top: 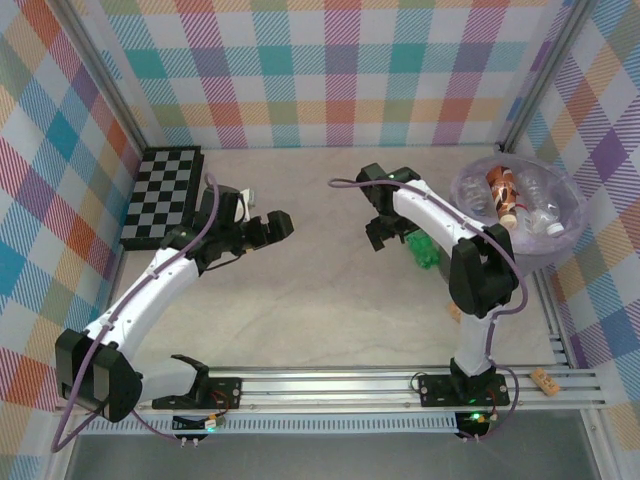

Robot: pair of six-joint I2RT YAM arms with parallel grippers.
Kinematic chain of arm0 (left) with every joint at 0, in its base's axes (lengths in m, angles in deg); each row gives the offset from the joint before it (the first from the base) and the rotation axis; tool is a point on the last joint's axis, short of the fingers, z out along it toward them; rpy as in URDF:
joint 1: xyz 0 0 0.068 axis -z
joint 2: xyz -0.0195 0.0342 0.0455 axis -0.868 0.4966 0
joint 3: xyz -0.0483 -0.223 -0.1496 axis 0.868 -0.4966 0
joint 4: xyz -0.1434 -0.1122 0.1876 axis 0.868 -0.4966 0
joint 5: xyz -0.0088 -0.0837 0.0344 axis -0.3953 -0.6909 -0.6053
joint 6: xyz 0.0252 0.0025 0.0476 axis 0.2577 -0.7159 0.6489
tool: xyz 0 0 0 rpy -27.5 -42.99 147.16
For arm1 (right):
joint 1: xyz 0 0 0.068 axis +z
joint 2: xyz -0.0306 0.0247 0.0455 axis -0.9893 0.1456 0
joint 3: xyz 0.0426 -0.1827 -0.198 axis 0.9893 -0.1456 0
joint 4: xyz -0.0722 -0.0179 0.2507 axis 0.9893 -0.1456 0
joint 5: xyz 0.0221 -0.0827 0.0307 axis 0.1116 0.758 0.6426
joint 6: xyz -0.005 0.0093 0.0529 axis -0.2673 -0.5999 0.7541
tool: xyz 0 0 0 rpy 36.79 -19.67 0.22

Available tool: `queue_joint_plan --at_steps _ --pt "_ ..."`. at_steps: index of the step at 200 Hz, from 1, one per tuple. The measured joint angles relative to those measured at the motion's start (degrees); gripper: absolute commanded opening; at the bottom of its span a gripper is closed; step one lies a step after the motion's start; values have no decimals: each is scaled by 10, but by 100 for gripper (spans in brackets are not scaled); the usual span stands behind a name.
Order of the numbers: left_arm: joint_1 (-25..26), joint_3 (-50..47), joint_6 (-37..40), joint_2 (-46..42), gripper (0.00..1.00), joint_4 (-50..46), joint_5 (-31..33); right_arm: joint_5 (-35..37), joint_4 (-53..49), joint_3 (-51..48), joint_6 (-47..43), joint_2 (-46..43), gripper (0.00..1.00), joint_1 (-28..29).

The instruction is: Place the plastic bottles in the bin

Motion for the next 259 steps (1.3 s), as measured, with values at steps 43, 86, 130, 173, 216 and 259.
queue_joint_plan --at_steps 43,86,130,173,216,259 --pt "0 -2 3 -5 100 -9 4 -9 35 -33 -2 22 96 -36" --pt "-3 -5 3 -4 100 -9 4 -10 76 -63 -3 41 94 -57" --pt "-3 -5 3 -4 100 -10 7 -23 103 -75 -2 68 78 -70" --pt "-3 -8 4 -5 100 -10 14 -42 114 -77 -3 65 61 -74" --pt "-3 -11 4 -5 100 -12 15 -74 93 -70 2 30 55 -69" --pt "-3 -10 5 10 100 -10 15 -118 18 45 6 -55 51 -41"
